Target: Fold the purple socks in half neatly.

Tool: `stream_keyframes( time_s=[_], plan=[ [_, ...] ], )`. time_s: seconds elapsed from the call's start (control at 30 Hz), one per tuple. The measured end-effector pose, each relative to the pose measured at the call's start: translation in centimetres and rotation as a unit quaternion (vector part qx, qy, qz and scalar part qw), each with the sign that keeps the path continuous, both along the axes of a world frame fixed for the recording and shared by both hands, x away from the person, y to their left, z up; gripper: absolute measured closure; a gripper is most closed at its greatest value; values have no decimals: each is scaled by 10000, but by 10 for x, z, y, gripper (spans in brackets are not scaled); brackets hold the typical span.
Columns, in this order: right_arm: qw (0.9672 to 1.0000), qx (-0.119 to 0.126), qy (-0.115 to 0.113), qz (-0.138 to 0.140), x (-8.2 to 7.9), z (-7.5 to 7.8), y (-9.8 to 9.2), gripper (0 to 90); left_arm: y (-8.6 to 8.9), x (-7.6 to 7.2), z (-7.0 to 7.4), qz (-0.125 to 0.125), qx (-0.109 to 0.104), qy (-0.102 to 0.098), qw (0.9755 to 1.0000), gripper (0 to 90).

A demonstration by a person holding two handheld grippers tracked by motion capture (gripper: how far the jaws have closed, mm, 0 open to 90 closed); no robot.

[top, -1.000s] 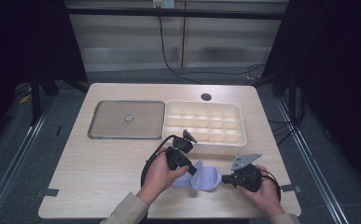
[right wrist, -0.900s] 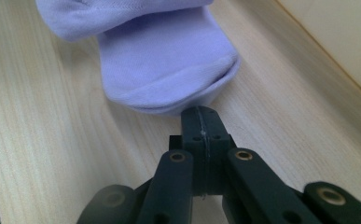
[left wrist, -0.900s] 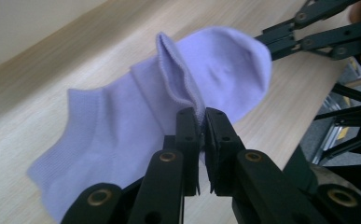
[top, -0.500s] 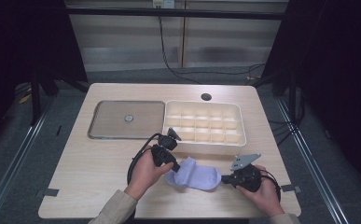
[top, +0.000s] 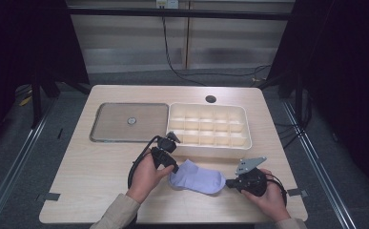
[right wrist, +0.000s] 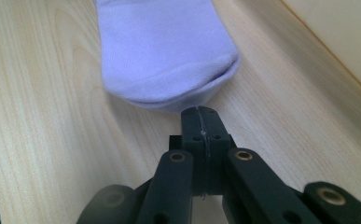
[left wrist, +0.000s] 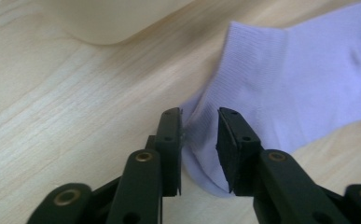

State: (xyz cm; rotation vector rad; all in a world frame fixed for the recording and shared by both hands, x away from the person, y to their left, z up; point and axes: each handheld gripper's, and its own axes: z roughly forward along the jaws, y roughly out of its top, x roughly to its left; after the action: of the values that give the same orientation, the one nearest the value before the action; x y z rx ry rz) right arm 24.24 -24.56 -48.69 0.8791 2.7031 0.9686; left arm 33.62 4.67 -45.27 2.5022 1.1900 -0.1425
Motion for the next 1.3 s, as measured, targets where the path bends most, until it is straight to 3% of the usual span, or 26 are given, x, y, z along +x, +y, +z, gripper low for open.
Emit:
stream_keyframes(
  time_s=[0.33,0.5,0.7,0.93,1.3],
  plan=[
    [10000,0,8,-25,0,0,0,900,5,1,-16,281,-94,252,9992,660],
    [10000,-19,-36,-44,0,1,-1,900,4,0,-18,324,-77,229,9992,802],
    [10000,7,-65,-71,1,2,-3,900,6,-2,-7,275,-355,320,9985,838],
    [9999,39,-42,-117,0,3,-4,900,-1,-8,13,15,-720,444,9964,840],
    [10000,37,-55,-32,1,1,-1,900,-27,-15,27,-278,-719,387,9963,842]
  ],
)
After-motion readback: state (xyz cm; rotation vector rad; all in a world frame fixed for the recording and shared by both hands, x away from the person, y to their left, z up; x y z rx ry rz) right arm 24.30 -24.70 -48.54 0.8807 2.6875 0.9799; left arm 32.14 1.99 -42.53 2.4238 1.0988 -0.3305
